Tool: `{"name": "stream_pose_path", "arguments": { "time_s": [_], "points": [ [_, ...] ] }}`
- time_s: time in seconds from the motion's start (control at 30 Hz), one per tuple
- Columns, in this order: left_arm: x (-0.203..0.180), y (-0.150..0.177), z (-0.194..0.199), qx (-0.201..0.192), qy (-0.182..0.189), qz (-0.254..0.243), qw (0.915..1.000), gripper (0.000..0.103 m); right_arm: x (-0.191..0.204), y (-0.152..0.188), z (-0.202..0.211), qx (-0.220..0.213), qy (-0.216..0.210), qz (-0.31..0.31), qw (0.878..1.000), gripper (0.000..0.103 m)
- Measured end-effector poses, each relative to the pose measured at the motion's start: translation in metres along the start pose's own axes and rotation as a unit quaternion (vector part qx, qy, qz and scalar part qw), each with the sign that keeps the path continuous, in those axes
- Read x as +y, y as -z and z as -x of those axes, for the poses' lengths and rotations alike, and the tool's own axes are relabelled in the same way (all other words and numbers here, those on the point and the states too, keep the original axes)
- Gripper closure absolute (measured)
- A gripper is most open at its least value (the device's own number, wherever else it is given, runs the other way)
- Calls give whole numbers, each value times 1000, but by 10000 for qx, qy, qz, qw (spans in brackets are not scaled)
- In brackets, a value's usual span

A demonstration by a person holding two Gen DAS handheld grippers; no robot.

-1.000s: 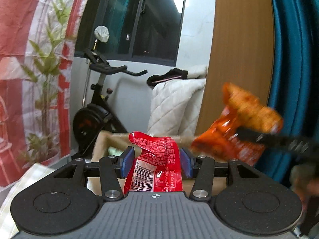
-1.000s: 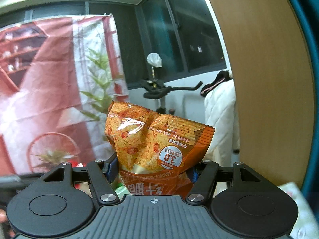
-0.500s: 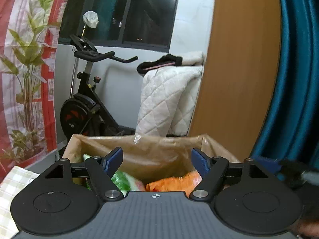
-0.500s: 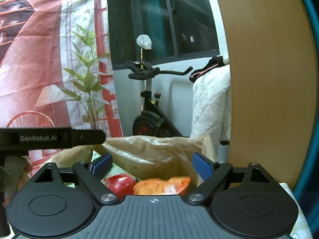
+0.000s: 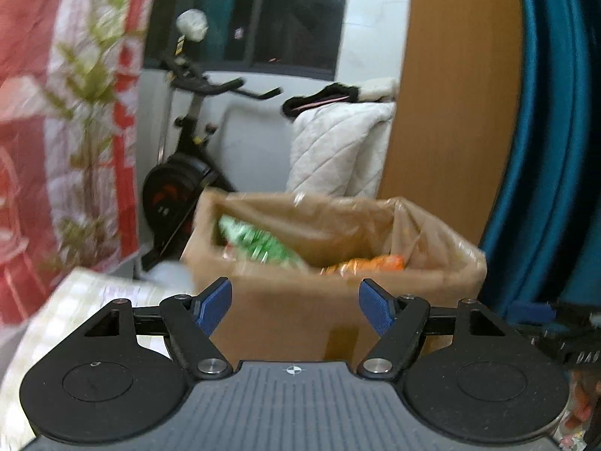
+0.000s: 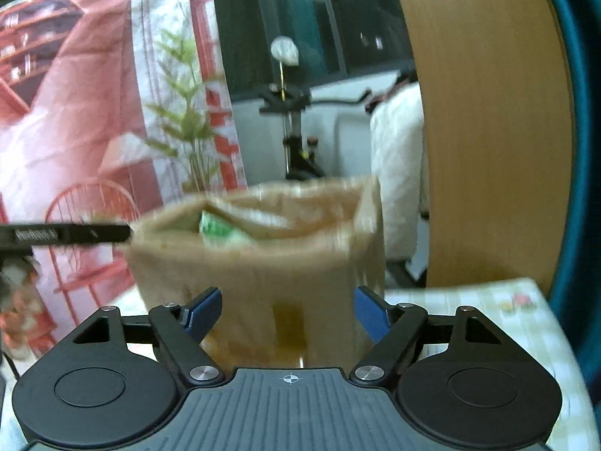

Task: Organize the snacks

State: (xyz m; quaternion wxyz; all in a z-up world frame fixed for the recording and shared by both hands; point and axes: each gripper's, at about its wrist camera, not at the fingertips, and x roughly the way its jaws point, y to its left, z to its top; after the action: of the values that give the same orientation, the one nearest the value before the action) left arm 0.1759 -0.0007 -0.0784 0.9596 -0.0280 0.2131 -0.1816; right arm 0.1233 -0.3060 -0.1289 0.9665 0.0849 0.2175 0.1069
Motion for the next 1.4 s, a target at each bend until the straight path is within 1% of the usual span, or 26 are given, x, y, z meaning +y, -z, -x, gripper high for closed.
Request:
{"name": "stream_pose_path", "arguments": {
  "time_s": [0.13,0.23,0.33,0.43,0.53,0.63,0.7,0.87,1.0,1.07,1.13,1.17,1.2,1.3,1.33,1.4],
  "points": [
    [10,32,6,338,-101,359,9987,27,-1,44,-9,588,106,-212,9980,28],
    [16,55,2,687,-187,406,9966,27,8,74,-18,994,135,-41,9949,28],
    [22,68,3,926,-242,426,9945,28,18,98,-30,1445,211,541,9878,30],
    [25,72,3,1009,-264,416,9937,28,26,113,-43,1937,354,1224,9728,30],
    [27,76,3,1049,-259,415,9933,28,33,120,-50,2207,263,1599,9618,29],
    [25,79,1,1134,-240,410,9924,28,44,125,-55,2322,213,2007,9515,28],
    [21,79,-3,1182,-214,405,9919,28,46,123,-60,2359,194,2123,9481,28],
    [18,86,-4,1233,-161,379,9915,28,48,120,-77,2383,-90,2185,9463,28],
    [19,88,-4,1273,-150,403,9909,29,46,117,-85,2374,-196,2069,9489,29],
    [19,89,-4,1297,-144,402,9906,29,43,118,-87,2364,-293,1894,9526,34],
    [18,90,-6,1318,-130,397,9904,30,39,119,-84,2360,-386,1652,9568,44],
    [18,91,-6,1325,-113,394,9903,32,37,120,-82,2351,-403,1530,9590,45],
    [17,91,-6,1335,-96,388,9902,33,37,121,-80,2336,-377,1454,9606,49],
    [15,93,-8,1361,-28,366,9900,34,39,124,-71,2285,-323,1365,9634,65],
    [14,94,-9,1372,6,355,9899,35,40,126,-68,2253,-327,1348,9644,67],
    [10,96,-11,1409,92,331,9894,40,41,130,-63,2131,-280,1308,9678,68]
  ]
}}
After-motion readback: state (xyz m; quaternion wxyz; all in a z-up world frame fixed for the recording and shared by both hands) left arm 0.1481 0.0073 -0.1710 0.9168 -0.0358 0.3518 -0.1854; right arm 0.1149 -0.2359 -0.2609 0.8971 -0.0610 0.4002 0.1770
